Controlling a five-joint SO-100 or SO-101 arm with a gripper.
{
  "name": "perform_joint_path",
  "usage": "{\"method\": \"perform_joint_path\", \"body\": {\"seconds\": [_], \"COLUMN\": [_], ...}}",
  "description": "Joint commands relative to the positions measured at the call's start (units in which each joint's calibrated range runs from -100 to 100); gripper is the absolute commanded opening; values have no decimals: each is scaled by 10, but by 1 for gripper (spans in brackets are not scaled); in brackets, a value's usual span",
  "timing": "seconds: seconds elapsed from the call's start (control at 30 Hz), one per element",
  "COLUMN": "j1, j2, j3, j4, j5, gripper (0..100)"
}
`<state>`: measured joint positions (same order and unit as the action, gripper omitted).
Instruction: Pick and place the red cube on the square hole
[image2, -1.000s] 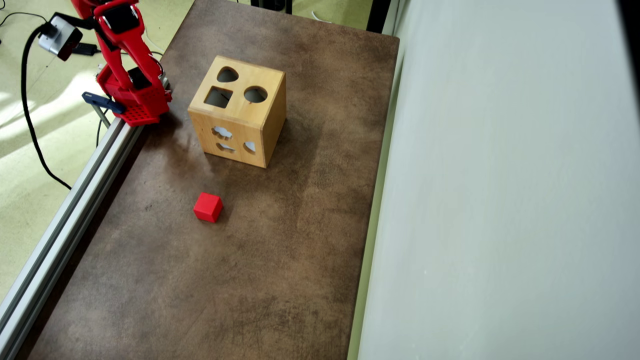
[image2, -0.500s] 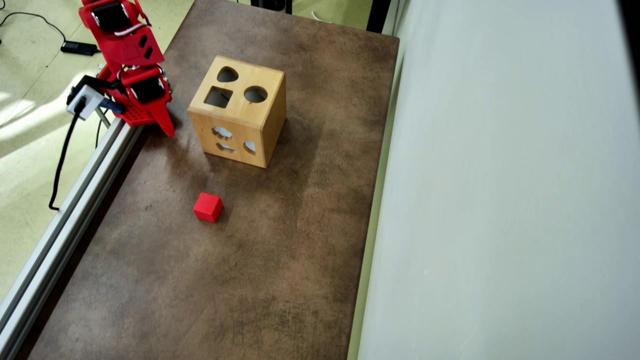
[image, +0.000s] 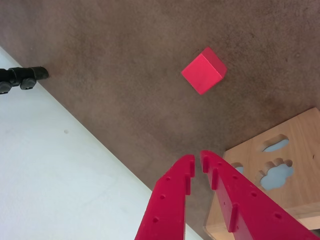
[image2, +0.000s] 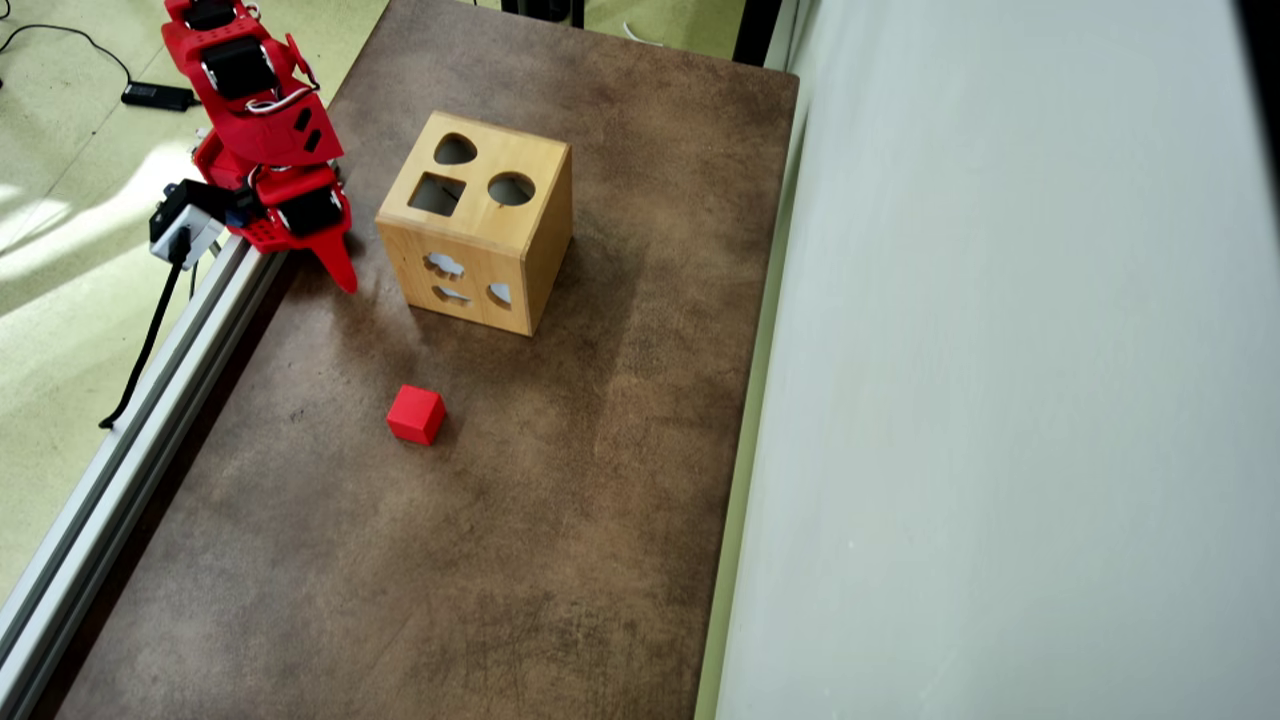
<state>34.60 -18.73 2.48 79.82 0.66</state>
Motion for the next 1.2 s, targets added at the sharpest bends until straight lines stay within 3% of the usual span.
{"method": "perform_joint_path", "body": {"seconds": [0.0,0.13,0.43,0.6,0.83,1.17], "j1": [2,7,14,14,14,8], "j2": [-3,-2,-2,-1,50,70], "j3": [-6,-5,76,79,79,78], "j4": [-1,1,42,61,71,70], "j5": [4,5,5,10,67,73], "gripper": [4,7,31,39,41,41]}}
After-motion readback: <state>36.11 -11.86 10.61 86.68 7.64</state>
